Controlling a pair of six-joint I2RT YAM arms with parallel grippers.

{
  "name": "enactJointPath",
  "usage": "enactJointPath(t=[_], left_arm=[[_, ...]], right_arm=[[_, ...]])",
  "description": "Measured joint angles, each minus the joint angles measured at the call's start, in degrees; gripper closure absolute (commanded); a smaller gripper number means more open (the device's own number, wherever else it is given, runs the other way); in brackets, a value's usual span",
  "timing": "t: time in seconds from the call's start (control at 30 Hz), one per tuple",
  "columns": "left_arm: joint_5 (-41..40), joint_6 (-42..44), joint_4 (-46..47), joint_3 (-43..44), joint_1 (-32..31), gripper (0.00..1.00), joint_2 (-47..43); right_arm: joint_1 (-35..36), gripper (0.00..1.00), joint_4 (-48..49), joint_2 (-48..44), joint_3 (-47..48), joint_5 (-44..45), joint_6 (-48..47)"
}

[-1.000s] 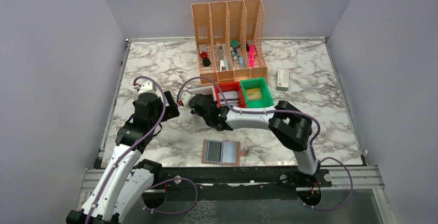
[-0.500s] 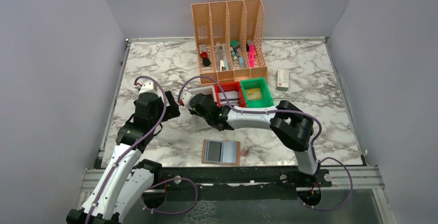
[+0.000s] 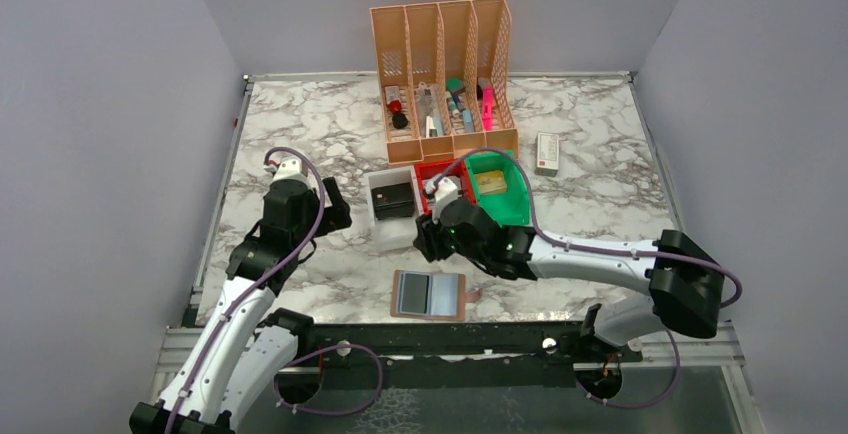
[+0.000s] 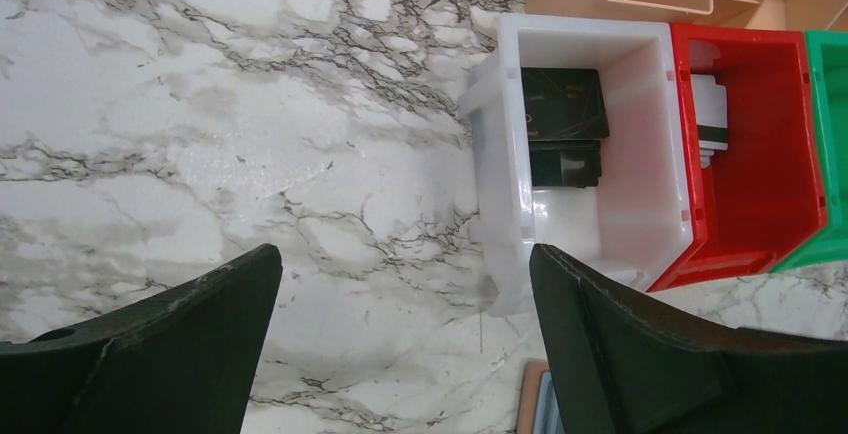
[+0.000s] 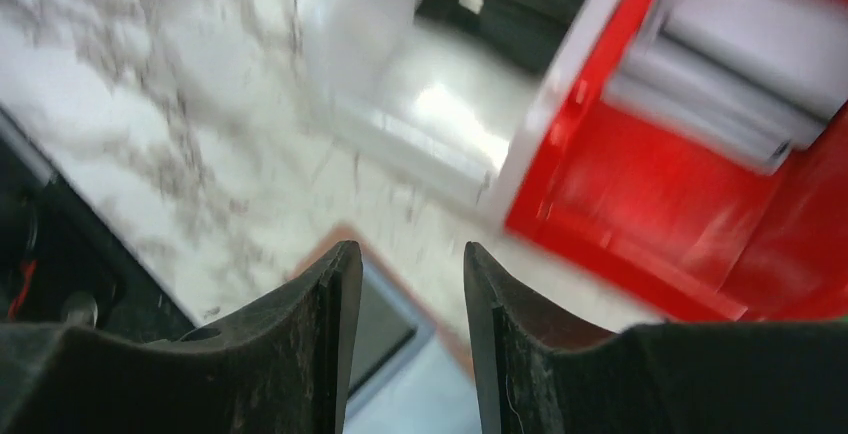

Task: Take the credit cards out of the card holder

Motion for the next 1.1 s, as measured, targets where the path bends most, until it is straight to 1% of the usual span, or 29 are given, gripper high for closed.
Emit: enactJointPath(t=[0.13,0.3,0.33,0.37,0.43,0.57,0.63,0.7,0.83,0.97,1.1], left_arm=[[1.9,0.4,0.5,-0.3,0.0,0.06,0.7],[6.6,1.2,2.1,-0.5,0.0,0.16,1.4],[7.8,1.4,2.5,-0.6,0.0,0.19,1.7],[9.2,1.5,2.9,-0.6,0.0,0.24,2.1],[12.4,1.7,3.7,-0.6,-0.1,0.29,3.5],[19.0,0.5,5.1,-1.2,-2.4,0.31,6.9],[20.1,-1.0,5.8,-2.1,-6.7,0.31,7.8],[19.6,-3.0,6.2,-3.0,-13.4,0.33,8.3],[17.2,-7.6,8.0,-5.5,-24.5,0.47,10.3],[14.0,-12.1,9.4,-8.5,-30.8,0.55,14.3],[11.8,-15.1,9.7,-9.6,-34.5,0.57,16.4]], right_arm=[[0.0,0.52,1.3,-4.0,-12.1,-7.1,11.9],[0.0,0.52,6.8,-9.2,-22.9,-13.9,23.4],[0.0,0.52,8.2,-9.8,-24.2,-14.9,25.4],[0.0,0.52,9.7,-10.0,-25.2,-15.9,26.9],[0.0,0.53,12.1,-9.8,-26.4,-17.4,30.2],[0.0,0.54,15.0,-8.2,-27.0,-19.5,34.5],[0.0,0.55,16.6,-7.0,-27.2,-20.5,36.2],[0.0,0.55,18.3,-6.1,-28.0,-21.3,37.1],[0.0,0.56,19.9,-5.1,-29.0,-22.4,38.2],[0.0,0.59,21.0,-5.0,-29.0,-22.8,38.3],[0.0,0.61,21.6,-4.9,-29.0,-22.9,38.3]])
